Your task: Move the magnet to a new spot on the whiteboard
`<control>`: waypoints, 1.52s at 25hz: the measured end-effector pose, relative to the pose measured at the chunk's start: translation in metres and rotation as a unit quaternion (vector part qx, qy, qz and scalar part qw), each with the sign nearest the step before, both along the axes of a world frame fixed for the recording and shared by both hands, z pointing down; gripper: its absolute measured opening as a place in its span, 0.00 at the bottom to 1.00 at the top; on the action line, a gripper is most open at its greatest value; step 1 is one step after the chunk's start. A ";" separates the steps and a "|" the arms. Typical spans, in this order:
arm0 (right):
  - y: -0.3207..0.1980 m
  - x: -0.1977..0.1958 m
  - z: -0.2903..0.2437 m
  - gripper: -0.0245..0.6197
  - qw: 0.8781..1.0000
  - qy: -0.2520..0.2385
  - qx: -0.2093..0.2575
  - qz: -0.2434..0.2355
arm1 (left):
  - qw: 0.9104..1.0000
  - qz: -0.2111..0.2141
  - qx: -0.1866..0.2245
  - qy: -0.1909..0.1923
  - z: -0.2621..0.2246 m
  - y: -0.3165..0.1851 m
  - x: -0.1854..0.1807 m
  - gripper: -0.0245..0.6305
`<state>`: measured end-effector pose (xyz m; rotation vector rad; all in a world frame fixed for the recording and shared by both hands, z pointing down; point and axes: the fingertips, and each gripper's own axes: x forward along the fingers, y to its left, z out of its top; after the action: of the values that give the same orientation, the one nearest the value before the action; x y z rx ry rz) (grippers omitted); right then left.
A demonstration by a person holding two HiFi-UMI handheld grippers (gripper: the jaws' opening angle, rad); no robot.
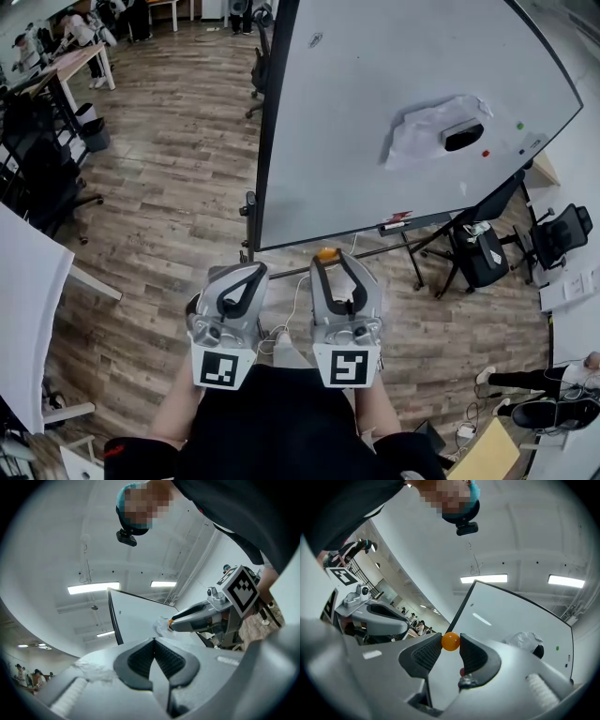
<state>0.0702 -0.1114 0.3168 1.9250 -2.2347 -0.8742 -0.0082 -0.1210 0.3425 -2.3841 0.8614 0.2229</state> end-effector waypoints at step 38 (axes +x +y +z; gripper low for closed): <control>-0.109 0.059 -0.045 0.23 0.998 -0.017 0.040 -0.049 | 0.997 -0.082 -0.002 -0.013 -0.002 -0.068 0.035 0.04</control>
<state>0.1287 -0.2205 0.2713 1.8907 -2.3681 -0.9653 0.0272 -0.1885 0.3401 -2.3008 1.0395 0.1250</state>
